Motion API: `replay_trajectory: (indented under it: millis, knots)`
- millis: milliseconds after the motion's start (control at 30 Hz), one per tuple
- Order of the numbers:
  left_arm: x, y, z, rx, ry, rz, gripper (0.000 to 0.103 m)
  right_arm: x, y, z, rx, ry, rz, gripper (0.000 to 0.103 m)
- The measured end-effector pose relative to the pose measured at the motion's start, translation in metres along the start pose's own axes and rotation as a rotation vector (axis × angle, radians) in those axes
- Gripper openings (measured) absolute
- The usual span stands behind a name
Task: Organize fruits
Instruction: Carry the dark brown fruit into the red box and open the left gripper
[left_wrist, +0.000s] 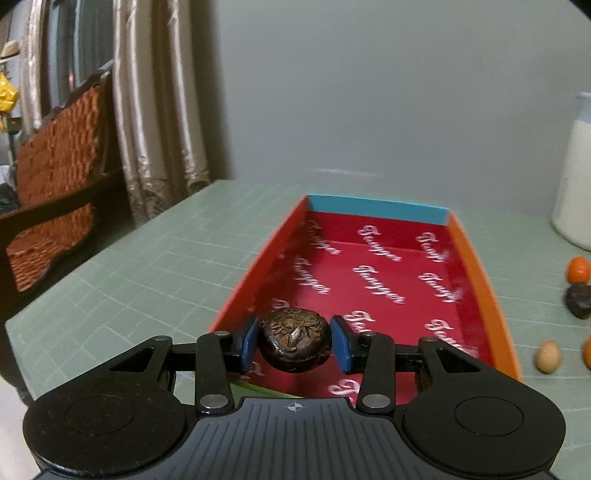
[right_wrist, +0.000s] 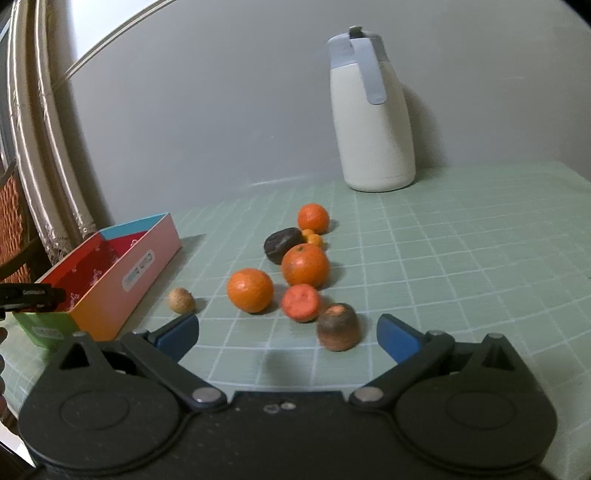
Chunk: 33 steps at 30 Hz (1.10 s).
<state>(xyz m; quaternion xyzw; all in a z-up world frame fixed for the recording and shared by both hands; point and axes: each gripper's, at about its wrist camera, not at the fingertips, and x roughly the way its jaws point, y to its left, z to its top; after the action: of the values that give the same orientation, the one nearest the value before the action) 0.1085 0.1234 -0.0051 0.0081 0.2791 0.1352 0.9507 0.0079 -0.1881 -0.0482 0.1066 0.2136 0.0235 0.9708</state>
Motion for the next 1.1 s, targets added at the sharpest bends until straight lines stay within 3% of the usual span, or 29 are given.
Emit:
replay_trajectory:
  millis: [167,267,433,633,1100]
  knots:
    - [0.0,-0.002,-0.001,0.011,0.0,0.029,0.042,0.005,0.004,0.0,-0.003,0.008,0.001,0.103]
    - [0.0,-0.005,-0.002,0.021,0.0,0.035,0.048,0.007,0.004,0.001,0.001,0.01,-0.001,0.103]
    - [-0.008,-0.008,-0.002,-0.015,-0.006,0.008,0.086,0.01,0.001,0.002,0.002,0.007,-0.027,0.103]
    - [-0.032,-0.013,-0.003,-0.002,-0.115,0.006,0.101,0.011,-0.01,0.002,0.032,0.001,-0.067,0.103]
    - [-0.051,0.014,-0.011,-0.032,-0.138,0.034,0.103,0.009,-0.005,0.005,-0.063,-0.057,-0.13,0.102]
